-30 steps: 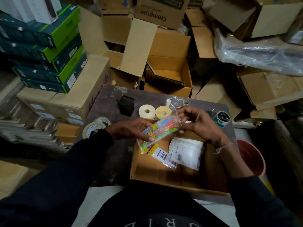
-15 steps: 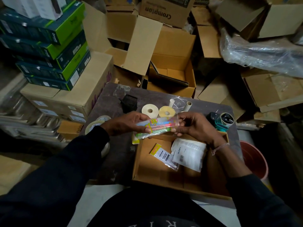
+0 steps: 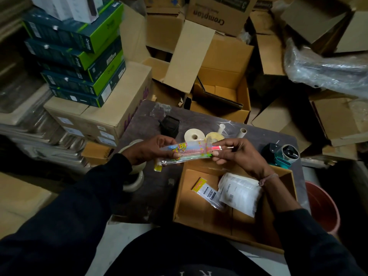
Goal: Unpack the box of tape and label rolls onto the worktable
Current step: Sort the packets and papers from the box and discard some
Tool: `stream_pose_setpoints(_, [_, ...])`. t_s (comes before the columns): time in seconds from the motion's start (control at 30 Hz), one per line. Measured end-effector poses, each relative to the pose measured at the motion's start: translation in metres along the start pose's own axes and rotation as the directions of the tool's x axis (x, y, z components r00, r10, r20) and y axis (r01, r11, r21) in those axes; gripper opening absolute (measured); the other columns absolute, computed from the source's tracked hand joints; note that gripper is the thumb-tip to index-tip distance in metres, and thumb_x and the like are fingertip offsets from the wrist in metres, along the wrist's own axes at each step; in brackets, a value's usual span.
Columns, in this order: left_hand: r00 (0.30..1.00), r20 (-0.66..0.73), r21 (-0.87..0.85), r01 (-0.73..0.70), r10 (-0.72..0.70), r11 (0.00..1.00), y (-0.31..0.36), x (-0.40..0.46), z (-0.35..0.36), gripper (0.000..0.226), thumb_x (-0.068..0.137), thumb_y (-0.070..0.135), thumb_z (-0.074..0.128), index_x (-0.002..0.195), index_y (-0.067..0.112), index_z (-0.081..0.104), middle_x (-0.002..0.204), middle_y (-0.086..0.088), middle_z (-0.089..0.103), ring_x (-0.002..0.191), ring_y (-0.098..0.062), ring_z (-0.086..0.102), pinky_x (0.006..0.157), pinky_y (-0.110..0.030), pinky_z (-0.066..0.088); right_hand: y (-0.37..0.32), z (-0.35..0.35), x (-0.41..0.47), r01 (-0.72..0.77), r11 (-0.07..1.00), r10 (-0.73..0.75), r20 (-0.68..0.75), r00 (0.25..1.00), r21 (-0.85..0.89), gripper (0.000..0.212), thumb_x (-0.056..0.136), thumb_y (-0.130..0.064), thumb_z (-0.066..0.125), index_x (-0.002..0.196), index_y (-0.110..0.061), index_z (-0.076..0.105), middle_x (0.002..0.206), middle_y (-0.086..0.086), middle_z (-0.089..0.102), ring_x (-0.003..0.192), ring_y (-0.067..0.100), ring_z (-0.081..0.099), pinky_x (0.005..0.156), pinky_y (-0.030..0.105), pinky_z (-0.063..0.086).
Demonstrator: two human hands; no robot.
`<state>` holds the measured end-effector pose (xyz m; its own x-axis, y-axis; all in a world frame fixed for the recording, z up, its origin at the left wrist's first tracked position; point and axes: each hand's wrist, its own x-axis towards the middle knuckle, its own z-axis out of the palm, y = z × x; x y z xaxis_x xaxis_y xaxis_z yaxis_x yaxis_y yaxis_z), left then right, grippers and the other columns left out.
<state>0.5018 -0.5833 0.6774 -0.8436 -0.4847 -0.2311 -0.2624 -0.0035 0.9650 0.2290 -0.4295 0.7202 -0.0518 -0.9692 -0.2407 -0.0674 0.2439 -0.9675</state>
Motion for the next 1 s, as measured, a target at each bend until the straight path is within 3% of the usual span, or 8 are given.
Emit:
stream_pose_setpoints(0.13, [0.999, -0.038, -0.026, 0.003, -0.004, 1.0, -0.006, -0.006, -0.007, 0.028, 0.087, 0.002, 0.075, 0.111, -0.009, 0.067, 0.104, -0.009, 0.074, 0.092, -0.014, 0.068, 0.079, -0.022, 0.055, 0.004, 0.012, 0.01, 0.003, 0.996, 0.0, -0.028, 1.0, 0.087, 0.026, 0.089, -0.008, 0.071, 0.114, 0.0, 0.071, 0.097, 0.027, 0.074, 0.085, 0.03, 0.073, 0.076, 0.027, 0.062])
stream_pose_setpoints(0.33, [0.996, -0.081, -0.059, 0.037, -0.042, 0.998, -0.019, -0.017, -0.019, 0.024, 0.084, 0.004, 0.078, 0.106, 0.0, 0.071, 0.101, 0.001, 0.075, 0.093, -0.008, 0.068, 0.078, -0.019, 0.054, 0.004, 0.022, 0.032, 0.009, 0.999, -0.007, -0.043, 0.999, 0.044, 0.023, 0.09, -0.006, 0.068, 0.112, 0.001, 0.071, 0.096, 0.021, 0.076, 0.078, 0.022, 0.075, 0.079, 0.026, 0.061])
stream_pose_setpoints(0.5, [0.973, -0.214, -0.027, 0.082, -0.086, 0.996, -0.037, -0.037, -0.038, 0.034, 0.076, 0.029, 0.088, 0.098, 0.008, 0.074, 0.094, 0.005, 0.073, 0.089, -0.009, 0.067, 0.074, -0.021, 0.048, -0.01, 0.013, 0.06, -0.021, 0.999, 0.019, -0.056, 0.998, -0.04, 0.025, 0.087, -0.007, 0.071, 0.111, 0.003, 0.072, 0.105, 0.019, 0.075, 0.098, 0.036, 0.072, 0.084, 0.03, 0.061])
stream_pose_setpoints(0.6, [0.934, -0.347, -0.019, 0.086, -0.087, 0.996, -0.054, -0.05, -0.044, 0.027, 0.084, 0.024, 0.084, 0.085, 0.002, 0.069, 0.077, 0.0, 0.058, 0.074, -0.009, 0.055, 0.064, -0.024, 0.039, -0.025, 0.009, 0.084, 0.005, 0.977, -0.048, -0.196, 0.979, -0.215, 0.026, 0.087, 0.001, 0.07, 0.106, 0.018, 0.066, 0.103, 0.023, 0.073, 0.084, 0.014, 0.075, 0.069, 0.019, 0.059])
stream_pose_setpoints(0.7, [0.894, -0.421, -0.103, 0.119, -0.152, 0.988, -0.072, -0.06, -0.042, 0.031, 0.088, 0.023, 0.079, 0.098, -0.005, 0.07, 0.085, -0.008, 0.064, 0.078, -0.015, 0.06, 0.069, -0.032, 0.045, -0.03, 0.016, 0.123, 0.003, 0.845, -0.214, -0.333, 0.918, -0.535, 0.016, 0.086, -0.01, 0.075, 0.098, 0.0, 0.075, 0.095, 0.011, 0.076, 0.083, 0.014, 0.072, 0.075, 0.029, 0.061])
stream_pose_setpoints(0.8, [0.873, -0.446, -0.183, 0.126, -0.197, 0.975, -0.087, -0.064, -0.04, 0.042, 0.084, 0.02, 0.083, 0.11, -0.009, 0.068, 0.096, -0.011, 0.067, 0.088, -0.019, 0.062, 0.075, -0.034, 0.048, -0.019, 0.036, 0.172, 0.003, 0.665, -0.34, -0.299, 0.891, -0.747, 0.014, 0.086, -0.013, 0.074, 0.099, -0.01, 0.078, 0.096, 0.004, 0.075, 0.086, 0.014, 0.069, 0.078, 0.03, 0.058])
stream_pose_setpoints(0.87, [0.854, -0.471, -0.208, 0.136, -0.221, 0.969, -0.093, -0.065, -0.037, 0.04, 0.083, 0.013, 0.083, 0.111, -0.01, 0.067, 0.097, -0.012, 0.069, 0.088, -0.019, 0.063, 0.07, -0.026, 0.051, -0.008, 0.052, 0.204, 0.011, 0.549, -0.321, -0.199, 0.926, -0.836, 0.016, 0.087, -0.007, 0.07, 0.1, -0.009, 0.077, 0.101, 0.007, 0.073, 0.087, 0.017, 0.068, 0.078, 0.029, 0.056])
stream_pose_setpoints(1.0, [0.847, -0.475, -0.271, 0.116, -0.237, 0.956, -0.1, -0.066, -0.034, 0.031, 0.084, 0.004, 0.079, 0.111, -0.007, 0.068, 0.101, -0.012, 0.075, 0.087, -0.015, 0.069, 0.071, -0.022, 0.055, 0.013, 0.08, 0.239, -0.023, 0.38, -0.212, -0.112, 0.971, -0.925, 0.017, 0.086, 0.001, 0.061, 0.096, -0.001, 0.074, 0.102, 0.019, 0.07, 0.088, 0.036, 0.07, 0.079, 0.044, 0.059])
